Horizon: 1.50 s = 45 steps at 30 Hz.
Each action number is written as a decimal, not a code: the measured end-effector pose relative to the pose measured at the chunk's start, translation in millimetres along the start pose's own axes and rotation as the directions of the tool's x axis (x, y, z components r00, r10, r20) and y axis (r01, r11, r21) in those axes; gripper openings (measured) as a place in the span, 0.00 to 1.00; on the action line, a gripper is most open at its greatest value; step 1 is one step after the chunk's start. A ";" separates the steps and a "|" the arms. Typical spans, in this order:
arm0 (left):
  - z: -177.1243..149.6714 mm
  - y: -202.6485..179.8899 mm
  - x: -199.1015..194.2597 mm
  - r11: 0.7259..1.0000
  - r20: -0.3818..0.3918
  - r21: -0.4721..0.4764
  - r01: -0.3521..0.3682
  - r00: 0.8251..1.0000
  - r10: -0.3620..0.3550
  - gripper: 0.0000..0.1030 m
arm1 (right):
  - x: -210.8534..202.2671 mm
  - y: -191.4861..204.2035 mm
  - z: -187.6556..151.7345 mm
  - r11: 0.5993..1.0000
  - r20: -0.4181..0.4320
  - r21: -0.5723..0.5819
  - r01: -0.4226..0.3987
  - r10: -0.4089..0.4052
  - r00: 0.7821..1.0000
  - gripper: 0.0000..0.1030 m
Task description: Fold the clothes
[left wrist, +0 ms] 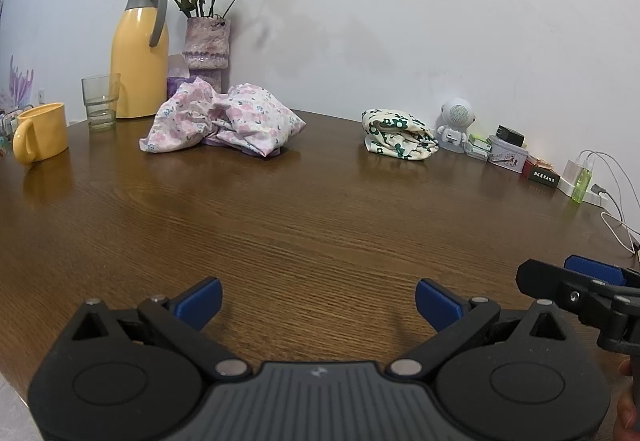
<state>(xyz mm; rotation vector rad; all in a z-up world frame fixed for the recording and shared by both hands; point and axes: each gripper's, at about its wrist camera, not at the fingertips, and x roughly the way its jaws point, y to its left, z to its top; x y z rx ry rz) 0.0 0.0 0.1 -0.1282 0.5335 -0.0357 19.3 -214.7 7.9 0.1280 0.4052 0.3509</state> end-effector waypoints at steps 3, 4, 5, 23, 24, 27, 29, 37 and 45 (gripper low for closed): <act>0.5 0.2 -0.5 1.000 0.007 0.004 0.004 1.000 -0.004 1.00 | 1.1 1.3 0.0 1.000 -0.001 -0.004 0.000 0.000 1.000 1.00; 0.7 0.2 -0.7 1.000 0.010 0.005 0.005 1.000 -0.005 1.00 | 1.1 1.7 0.0 1.000 -0.001 -0.005 0.000 0.000 1.000 1.00; 0.9 0.3 -0.8 1.000 0.012 0.007 0.006 1.000 -0.006 1.00 | 0.5 1.6 0.4 1.000 -0.003 -0.005 0.000 0.000 1.000 1.00; 4.0 19.3 -1.1 0.999 0.004 -0.011 0.050 0.999 -0.050 1.00 | 10.1 10.8 -1.3 0.998 -0.037 -0.044 0.047 -0.049 0.998 1.00; 4.2 21.4 -0.9 0.998 0.005 -0.016 0.054 0.999 -0.054 1.00 | 12.0 13.3 -0.4 0.997 -0.043 -0.055 0.051 -0.053 0.998 1.00; 6.3 25.4 2.7 0.998 -0.001 -0.027 0.057 0.998 -0.057 1.00 | 15.0 19.4 0.3 0.995 -0.052 -0.084 0.061 -0.066 0.997 1.00; 5.8 27.9 4.7 0.998 -0.007 -0.028 0.061 0.998 -0.061 1.00 | 16.1 21.1 0.3 0.994 -0.052 -0.090 0.066 -0.071 0.996 1.00; 6.6 32.5 6.4 0.998 -0.010 -0.020 0.067 0.998 -0.067 1.00 | 19.0 17.9 2.6 0.994 -0.054 -0.077 0.080 -0.085 0.995 1.00; 6.9 28.0 5.6 0.998 -0.009 -0.018 0.067 0.998 -0.067 1.00 | 18.8 16.3 2.9 0.995 -0.058 -0.074 0.071 -0.076 0.995 1.00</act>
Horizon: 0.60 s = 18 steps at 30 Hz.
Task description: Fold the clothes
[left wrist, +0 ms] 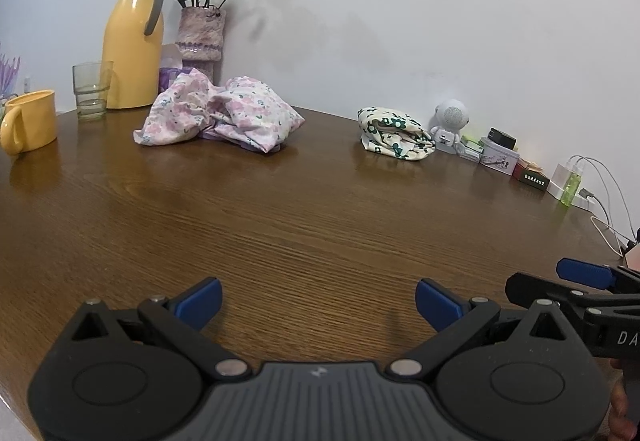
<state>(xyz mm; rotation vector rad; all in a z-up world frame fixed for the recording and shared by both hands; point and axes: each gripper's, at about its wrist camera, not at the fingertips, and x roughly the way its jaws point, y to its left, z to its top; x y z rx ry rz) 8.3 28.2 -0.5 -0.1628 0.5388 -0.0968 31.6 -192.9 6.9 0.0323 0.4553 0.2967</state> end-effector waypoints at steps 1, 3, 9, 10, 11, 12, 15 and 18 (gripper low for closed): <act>0.5 0.4 -0.2 1.000 0.001 0.000 0.000 1.000 0.000 1.00 | -0.3 -0.2 0.0 1.000 0.001 0.000 0.000 0.000 1.000 1.00; 0.6 1.0 -0.5 1.000 0.001 0.001 0.000 1.000 0.000 1.00 | -0.9 -0.6 0.0 1.000 0.003 0.001 0.000 0.000 1.000 1.00; -0.1 1.3 -1.2 1.000 0.003 0.005 0.003 1.000 -0.003 1.00 | -0.2 0.2 1.1 1.000 0.004 0.001 -0.001 0.001 1.000 1.00; -0.3 1.2 -1.5 1.000 0.004 0.006 0.004 1.000 -0.004 1.00 | -0.5 0.7 1.0 1.000 0.004 0.000 0.000 0.000 1.000 1.00; -0.4 1.1 -1.5 1.000 0.004 0.007 0.004 1.000 -0.004 1.00 | -0.6 0.8 0.8 1.000 0.004 0.000 0.000 0.000 1.000 1.00; -0.4 1.2 -1.4 1.000 0.004 0.008 0.005 1.000 -0.005 1.00 | -0.5 0.7 0.7 1.000 0.004 0.001 0.000 0.000 1.000 1.00; -0.8 1.0 -1.6 1.000 0.004 0.007 0.005 1.000 -0.005 1.00 | -0.4 0.3 0.3 1.000 0.004 0.002 0.000 0.000 1.000 1.00; -1.1 1.4 -1.4 1.000 0.003 0.006 0.005 1.000 -0.005 1.00 | -0.3 0.9 0.3 1.000 0.004 0.001 0.000 0.000 1.000 1.00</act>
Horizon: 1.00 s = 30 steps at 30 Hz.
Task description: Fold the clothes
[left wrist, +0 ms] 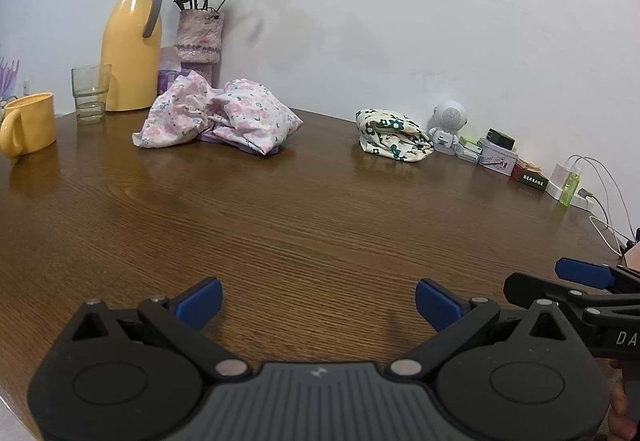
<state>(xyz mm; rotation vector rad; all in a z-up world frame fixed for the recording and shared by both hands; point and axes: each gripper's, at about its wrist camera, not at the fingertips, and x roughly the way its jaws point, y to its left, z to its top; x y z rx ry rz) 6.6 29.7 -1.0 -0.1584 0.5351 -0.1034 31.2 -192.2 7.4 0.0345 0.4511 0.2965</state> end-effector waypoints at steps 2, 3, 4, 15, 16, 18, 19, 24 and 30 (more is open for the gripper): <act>0.2 0.4 0.4 1.000 -0.002 0.000 0.001 1.000 -0.001 1.00 | 0.4 0.5 -0.1 1.000 -0.002 0.000 0.000 0.000 1.000 1.00; 0.2 0.5 0.7 1.000 -0.003 0.000 0.002 1.000 -0.002 1.00 | 0.7 0.5 0.0 1.000 -0.002 0.000 0.000 0.000 1.000 1.00; 0.2 0.5 1.0 1.000 -0.003 0.000 0.002 1.000 -0.002 1.00 | 0.8 0.5 0.0 1.000 -0.002 0.000 0.000 0.000 1.000 1.00; 5.3 3.1 4.7 1.000 0.003 0.003 0.014 1.000 -0.014 1.00 | 6.1 0.8 6.7 0.999 -0.026 0.023 -0.026 0.026 0.999 1.00; 8.0 4.7 5.1 1.000 0.007 0.000 0.015 1.000 -0.015 1.00 | 6.9 1.0 9.7 0.999 -0.027 0.026 -0.029 0.029 0.999 1.00; 14.5 8.2 5.8 1.000 0.019 -0.002 0.015 1.000 -0.015 1.00 | 10.2 2.7 19.2 0.999 -0.023 0.024 -0.032 0.033 0.999 1.00; 19.5 10.9 6.4 1.000 0.028 0.001 0.016 0.999 -0.016 1.00 | 12.4 3.9 24.8 0.999 -0.020 0.022 -0.037 0.037 0.999 1.00; 51.1 26.8 14.1 0.998 0.083 0.056 0.001 0.996 -0.006 1.00 | 38.0 18.8 59.9 0.998 -0.012 -0.029 -0.062 0.061 0.998 1.00; 95.2 55.7 39.7 0.989 0.107 0.136 -0.051 0.994 0.036 1.00 | 97.6 42.3 104.0 0.990 -0.018 -0.095 -0.108 0.107 0.994 1.00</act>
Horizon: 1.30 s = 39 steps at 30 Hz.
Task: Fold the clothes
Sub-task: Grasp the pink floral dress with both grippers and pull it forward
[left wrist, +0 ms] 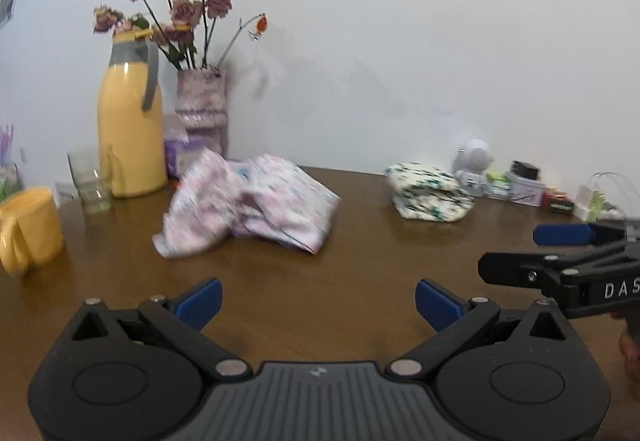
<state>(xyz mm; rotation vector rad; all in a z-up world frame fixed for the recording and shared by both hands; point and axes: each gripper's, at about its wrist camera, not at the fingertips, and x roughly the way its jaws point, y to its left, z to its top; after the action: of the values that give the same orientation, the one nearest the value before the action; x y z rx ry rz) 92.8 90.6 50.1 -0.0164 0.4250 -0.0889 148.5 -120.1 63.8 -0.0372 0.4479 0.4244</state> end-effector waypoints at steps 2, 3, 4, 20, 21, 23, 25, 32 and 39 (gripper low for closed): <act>14.1 15.4 18.0 0.999 -0.007 0.014 -0.029 1.000 0.029 1.00 | 26.2 3.7 15.4 1.000 -0.014 -0.023 -0.011 0.011 1.000 1.00; 21.2 23.3 27.5 0.999 -0.012 0.017 -0.043 0.999 0.043 1.00 | 40.1 5.5 23.4 0.999 -0.024 -0.032 -0.012 0.011 1.000 1.00; 28.1 31.3 37.5 0.998 -0.017 0.018 -0.057 0.998 0.057 1.00 | 54.7 7.1 32.5 0.999 -0.035 -0.038 -0.012 0.010 0.999 1.00; 83.2 124.0 207.4 0.958 -0.168 -0.127 -0.258 0.957 0.236 0.88 | 275.7 51.7 158.3 0.994 -0.221 -0.105 -0.009 -0.015 0.975 0.77; 81.5 124.6 214.2 0.959 -0.176 -0.127 -0.252 0.958 0.228 0.84 | 286.8 53.4 158.8 0.994 -0.243 -0.107 -0.001 -0.025 0.970 0.72; 76.5 124.7 225.5 0.963 -0.193 -0.121 -0.242 0.957 0.216 0.74 | 305.2 53.6 155.3 0.994 -0.290 -0.106 0.020 -0.051 0.956 0.49; 74.0 125.8 230.0 0.972 -0.198 -0.129 -0.198 0.965 0.170 0.46 | 316.1 48.9 148.9 0.997 -0.328 -0.080 0.016 -0.041 0.944 0.13; 91.6 134.0 185.0 0.989 -0.069 -0.132 -0.068 0.996 0.060 0.03 | 250.1 -0.8 168.2 0.999 -0.154 0.050 -0.022 0.029 0.988 0.04; 125.1 149.3 71.8 0.994 0.125 -0.112 0.005 0.992 0.009 0.03 | 106.6 -77.7 186.9 0.990 0.055 0.137 0.021 -0.029 0.998 0.04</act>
<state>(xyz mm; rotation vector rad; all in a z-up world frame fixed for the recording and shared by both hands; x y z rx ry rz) 221.9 232.5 129.4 -0.1313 0.3037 -0.0614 344.1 -125.7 182.4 0.1012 0.4192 0.3688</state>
